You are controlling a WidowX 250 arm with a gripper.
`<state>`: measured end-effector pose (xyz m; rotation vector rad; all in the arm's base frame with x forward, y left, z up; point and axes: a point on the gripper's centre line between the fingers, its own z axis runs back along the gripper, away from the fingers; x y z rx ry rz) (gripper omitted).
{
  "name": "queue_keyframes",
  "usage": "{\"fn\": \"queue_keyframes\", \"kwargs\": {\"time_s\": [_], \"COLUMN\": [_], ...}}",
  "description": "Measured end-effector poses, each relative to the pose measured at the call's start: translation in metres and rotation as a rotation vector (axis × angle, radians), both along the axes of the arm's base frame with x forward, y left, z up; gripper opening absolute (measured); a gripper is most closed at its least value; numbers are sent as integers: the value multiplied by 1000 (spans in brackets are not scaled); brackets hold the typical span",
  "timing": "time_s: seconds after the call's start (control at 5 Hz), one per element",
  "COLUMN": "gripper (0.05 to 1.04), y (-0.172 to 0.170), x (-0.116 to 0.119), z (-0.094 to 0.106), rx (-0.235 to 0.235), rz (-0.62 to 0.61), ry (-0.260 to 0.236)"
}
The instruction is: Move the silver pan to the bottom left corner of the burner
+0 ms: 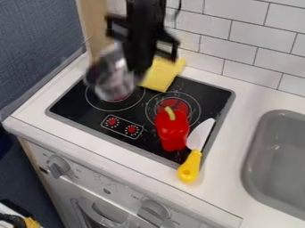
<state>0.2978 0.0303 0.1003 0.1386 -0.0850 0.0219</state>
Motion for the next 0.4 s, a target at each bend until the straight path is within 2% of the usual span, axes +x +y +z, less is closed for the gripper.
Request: {"fn": "queue_keyframes", "kwargs": {"time_s": [0.2, 0.4], "gripper": [62, 62], "y": [21, 25], "x": [0, -1], "z": [-26, -45], "rx": [15, 30], "rz": [90, 108], "ry": [48, 99]}}
